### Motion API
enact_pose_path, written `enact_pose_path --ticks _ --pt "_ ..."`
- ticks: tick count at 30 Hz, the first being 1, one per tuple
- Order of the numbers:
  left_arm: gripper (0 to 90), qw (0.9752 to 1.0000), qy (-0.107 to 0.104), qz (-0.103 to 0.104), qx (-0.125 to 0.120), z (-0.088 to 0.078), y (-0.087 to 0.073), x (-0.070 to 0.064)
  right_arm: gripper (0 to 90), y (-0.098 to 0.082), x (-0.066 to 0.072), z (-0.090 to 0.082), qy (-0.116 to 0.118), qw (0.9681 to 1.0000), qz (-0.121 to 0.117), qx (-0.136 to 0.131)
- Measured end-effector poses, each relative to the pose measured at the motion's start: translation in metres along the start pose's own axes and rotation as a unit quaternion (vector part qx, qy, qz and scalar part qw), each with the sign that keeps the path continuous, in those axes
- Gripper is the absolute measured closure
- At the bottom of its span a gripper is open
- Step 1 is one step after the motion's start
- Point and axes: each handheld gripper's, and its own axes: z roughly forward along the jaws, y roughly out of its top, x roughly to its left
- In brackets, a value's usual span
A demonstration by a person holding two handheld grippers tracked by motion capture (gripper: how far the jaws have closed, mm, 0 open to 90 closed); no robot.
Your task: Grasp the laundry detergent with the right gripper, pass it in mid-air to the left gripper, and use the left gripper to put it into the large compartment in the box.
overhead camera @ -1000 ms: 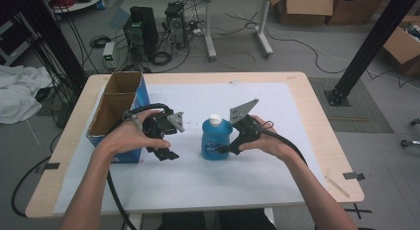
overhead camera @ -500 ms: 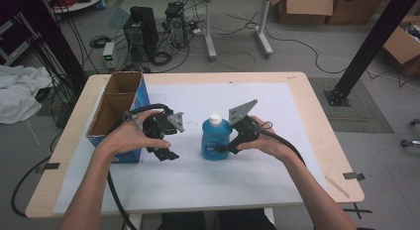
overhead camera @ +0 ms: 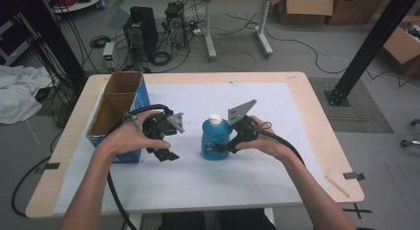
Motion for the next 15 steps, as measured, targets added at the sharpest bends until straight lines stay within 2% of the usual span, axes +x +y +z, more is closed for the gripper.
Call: enact_pose_path --ticks 15 --pt "17.3 1.0 -0.001 -0.001 0.0 0.0013 0.0 -0.0007 36.9 0.0007 -0.0003 -0.0002 -0.005 1.0 -0.001 -0.007"
